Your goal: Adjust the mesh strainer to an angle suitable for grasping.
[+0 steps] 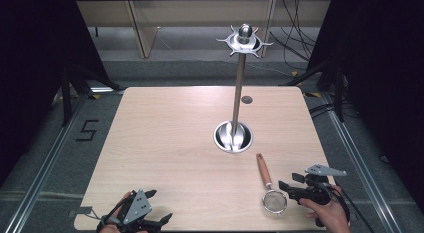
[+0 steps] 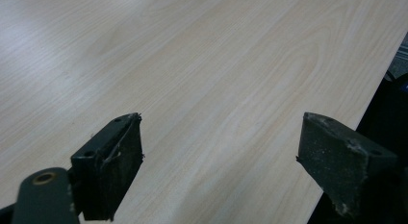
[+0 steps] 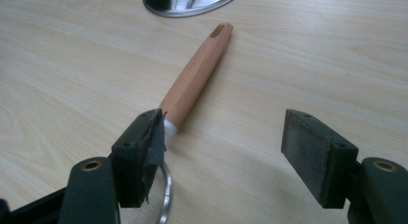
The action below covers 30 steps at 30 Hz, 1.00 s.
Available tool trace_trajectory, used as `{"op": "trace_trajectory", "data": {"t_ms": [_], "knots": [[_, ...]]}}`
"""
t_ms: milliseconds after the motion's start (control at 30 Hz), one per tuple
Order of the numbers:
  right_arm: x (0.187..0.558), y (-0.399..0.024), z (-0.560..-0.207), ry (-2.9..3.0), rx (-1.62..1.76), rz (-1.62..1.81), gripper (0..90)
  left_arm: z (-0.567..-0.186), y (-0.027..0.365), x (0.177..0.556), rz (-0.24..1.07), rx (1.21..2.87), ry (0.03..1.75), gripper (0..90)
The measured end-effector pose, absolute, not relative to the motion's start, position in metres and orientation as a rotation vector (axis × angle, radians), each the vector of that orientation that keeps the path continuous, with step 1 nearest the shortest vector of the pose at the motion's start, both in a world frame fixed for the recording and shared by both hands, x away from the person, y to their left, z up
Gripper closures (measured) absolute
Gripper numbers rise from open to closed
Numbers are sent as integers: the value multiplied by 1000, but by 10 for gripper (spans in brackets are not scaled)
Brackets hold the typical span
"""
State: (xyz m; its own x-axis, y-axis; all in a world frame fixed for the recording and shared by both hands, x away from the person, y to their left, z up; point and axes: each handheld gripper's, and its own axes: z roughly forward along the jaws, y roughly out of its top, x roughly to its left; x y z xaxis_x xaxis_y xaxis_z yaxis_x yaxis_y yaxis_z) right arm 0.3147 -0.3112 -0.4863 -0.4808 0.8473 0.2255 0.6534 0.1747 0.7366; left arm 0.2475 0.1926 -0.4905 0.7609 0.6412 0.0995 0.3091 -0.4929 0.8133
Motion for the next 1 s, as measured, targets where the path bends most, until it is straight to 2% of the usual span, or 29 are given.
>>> {"op": "trace_trajectory", "data": {"t_ms": [200,533,800,833,1000], "knots": [[312,-309,-484,2218,1512,1182,324,-490,193,248,506,2116,700,152],[319,-313,-482,2205,1419,1171,324,-490,193,248,489,2124,713,152],[324,-302,-477,2200,1467,1119,333,-489,194,248,501,2154,709,152],[328,-303,-476,2207,1396,1110,336,-490,194,249,529,2150,709,152],[332,-286,-471,2234,1363,1108,336,-490,193,249,510,2140,710,153]]}}
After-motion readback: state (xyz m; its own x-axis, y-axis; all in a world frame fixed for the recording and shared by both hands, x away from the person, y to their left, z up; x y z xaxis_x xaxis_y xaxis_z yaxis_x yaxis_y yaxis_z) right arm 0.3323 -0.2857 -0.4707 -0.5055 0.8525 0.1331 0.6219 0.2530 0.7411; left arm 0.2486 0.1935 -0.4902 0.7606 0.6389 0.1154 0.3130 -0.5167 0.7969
